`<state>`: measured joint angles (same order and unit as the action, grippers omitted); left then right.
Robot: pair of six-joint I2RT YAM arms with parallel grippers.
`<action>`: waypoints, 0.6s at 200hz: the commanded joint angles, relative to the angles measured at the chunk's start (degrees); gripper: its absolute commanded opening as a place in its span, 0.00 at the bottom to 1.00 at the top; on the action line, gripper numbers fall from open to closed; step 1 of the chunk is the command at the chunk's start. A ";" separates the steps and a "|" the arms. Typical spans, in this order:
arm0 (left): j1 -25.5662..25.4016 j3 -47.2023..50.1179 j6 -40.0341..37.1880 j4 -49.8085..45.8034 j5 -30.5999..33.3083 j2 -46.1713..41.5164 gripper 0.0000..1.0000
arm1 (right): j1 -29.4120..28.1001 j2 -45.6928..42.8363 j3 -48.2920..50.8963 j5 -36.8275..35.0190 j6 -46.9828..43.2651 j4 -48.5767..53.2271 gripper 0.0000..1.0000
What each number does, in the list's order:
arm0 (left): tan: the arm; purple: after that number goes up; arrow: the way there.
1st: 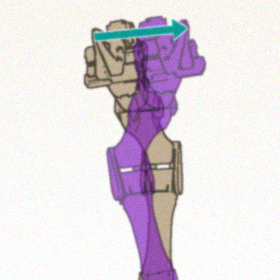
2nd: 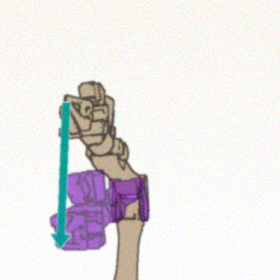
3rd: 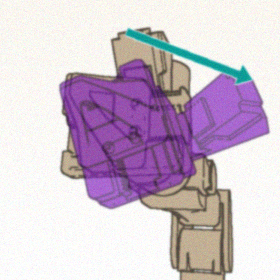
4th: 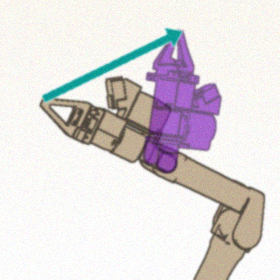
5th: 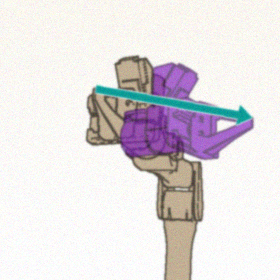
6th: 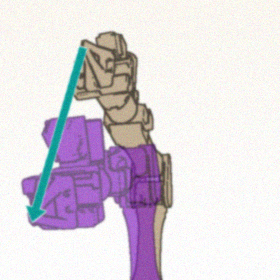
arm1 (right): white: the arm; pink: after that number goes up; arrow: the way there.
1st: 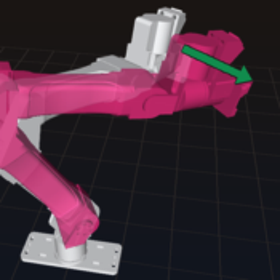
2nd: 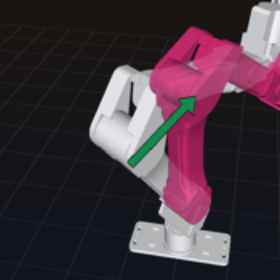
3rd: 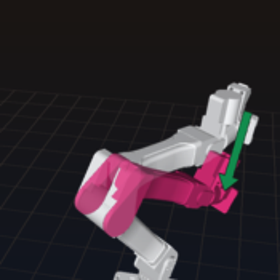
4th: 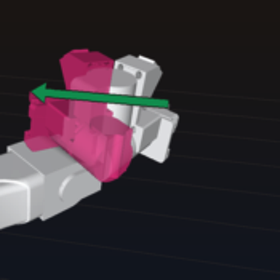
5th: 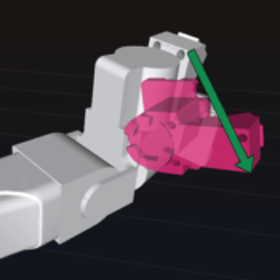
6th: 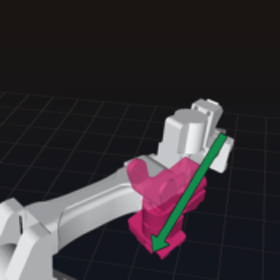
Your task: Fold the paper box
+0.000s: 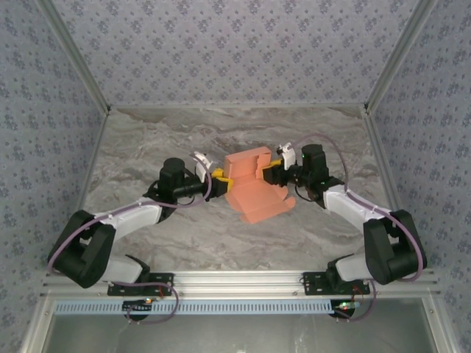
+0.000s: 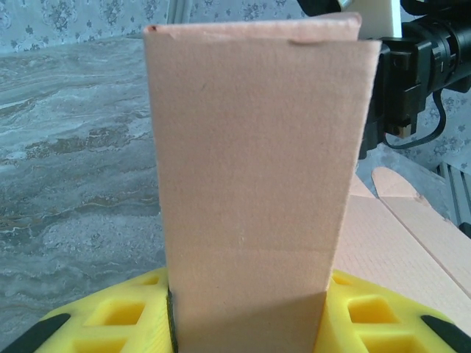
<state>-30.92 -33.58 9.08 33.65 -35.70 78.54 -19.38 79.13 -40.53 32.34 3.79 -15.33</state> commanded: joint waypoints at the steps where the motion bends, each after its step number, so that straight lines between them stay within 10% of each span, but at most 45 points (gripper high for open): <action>1: -1.96 -0.43 1.96 4.21 -2.99 1.32 0.36 | -1.64 1.44 -0.34 -2.82 2.79 -6.35 0.38; 120: -4.84 -0.13 5.86 8.73 1.16 4.99 0.36 | -3.17 7.09 -1.41 -19.34 6.70 -8.60 0.18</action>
<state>-33.87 -33.58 14.02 38.70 -32.71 83.37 -21.71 85.06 -40.77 19.09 9.80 -21.34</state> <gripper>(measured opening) 0.389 0.211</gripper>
